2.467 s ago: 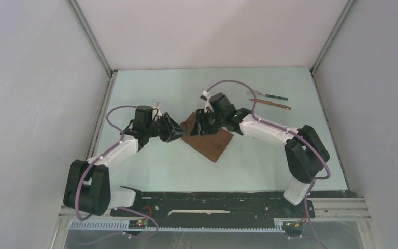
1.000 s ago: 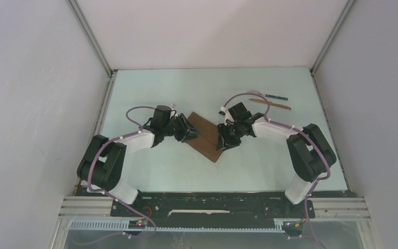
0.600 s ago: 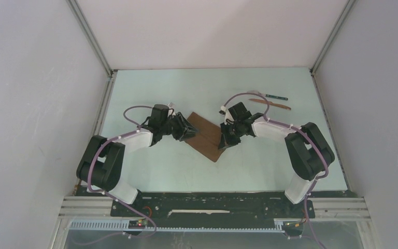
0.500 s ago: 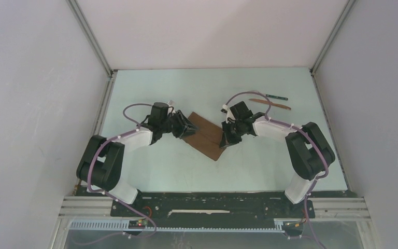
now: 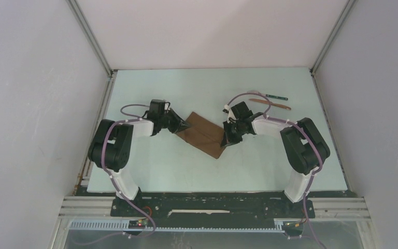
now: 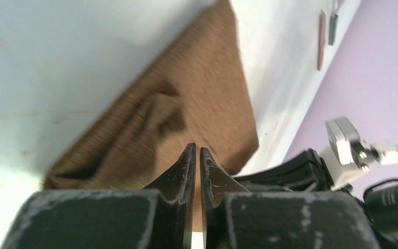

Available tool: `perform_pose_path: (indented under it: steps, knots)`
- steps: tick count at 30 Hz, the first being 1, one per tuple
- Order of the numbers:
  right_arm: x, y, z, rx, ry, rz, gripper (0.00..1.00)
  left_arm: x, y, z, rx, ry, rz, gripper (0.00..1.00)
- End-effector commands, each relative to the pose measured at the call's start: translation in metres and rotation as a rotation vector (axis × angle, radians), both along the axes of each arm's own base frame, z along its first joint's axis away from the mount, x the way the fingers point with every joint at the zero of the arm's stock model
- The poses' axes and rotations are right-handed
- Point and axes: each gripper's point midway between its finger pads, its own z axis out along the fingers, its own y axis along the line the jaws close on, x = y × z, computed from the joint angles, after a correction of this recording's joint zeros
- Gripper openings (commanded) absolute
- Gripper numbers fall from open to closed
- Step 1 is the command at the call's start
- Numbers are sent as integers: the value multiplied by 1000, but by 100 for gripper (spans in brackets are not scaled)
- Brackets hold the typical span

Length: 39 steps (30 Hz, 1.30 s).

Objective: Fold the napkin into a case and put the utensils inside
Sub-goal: Smooth out the 2/3-rectangle-folded napkin at the center of the board.

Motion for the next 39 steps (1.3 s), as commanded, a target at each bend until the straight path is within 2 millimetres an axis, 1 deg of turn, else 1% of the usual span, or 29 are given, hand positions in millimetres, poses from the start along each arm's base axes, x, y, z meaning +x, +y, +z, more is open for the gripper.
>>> perform_pose_path:
  steps: [1,3,6,9,10,13,16,18,19,20,23,24,25,28,29,31,33,36,39]
  knots:
    - [14,2,7,7,-53,5,0,28,10,-9,15,-2,47,8]
    - [13,0,3,-8,-44,6,0,30,10,-26,4,50,45,5]
    - [10,-4,-3,-45,-49,2,1,35,12,-37,-1,88,59,1]
    - [14,-12,-3,-104,-86,-19,9,40,20,-44,29,108,87,0]
    - [17,-15,2,-121,-112,-29,12,40,21,-46,38,118,86,0]
    - [22,-18,22,-165,-185,-28,31,40,22,-49,37,130,80,0]
    - [22,-8,50,-154,-228,-2,44,38,21,-48,34,128,72,0]
    - [23,6,68,-103,-262,16,54,37,20,-45,30,119,60,0]
    - [22,17,75,-59,-265,35,59,37,20,-43,31,110,55,0]
    - [21,31,79,2,-254,61,62,36,20,-42,34,105,53,0]
    - [9,79,81,229,-118,163,63,37,22,-42,43,99,59,0]
    - [8,95,81,307,-83,191,63,37,22,-43,41,102,56,0]
    - [6,112,88,403,-64,240,63,38,21,-44,38,106,53,0]
    - [11,139,93,563,-6,296,65,37,21,-47,43,111,52,0]
    - [11,145,92,602,30,318,65,37,21,-48,43,113,51,0]
    - [14,154,84,649,72,339,66,36,22,-52,43,121,49,0]
    - [19,156,74,658,93,342,67,36,21,-54,42,127,48,0]
    - [26,149,53,628,119,317,67,36,21,-56,43,132,46,0]
    - [19,132,28,564,152,296,67,36,23,-60,44,142,50,0]
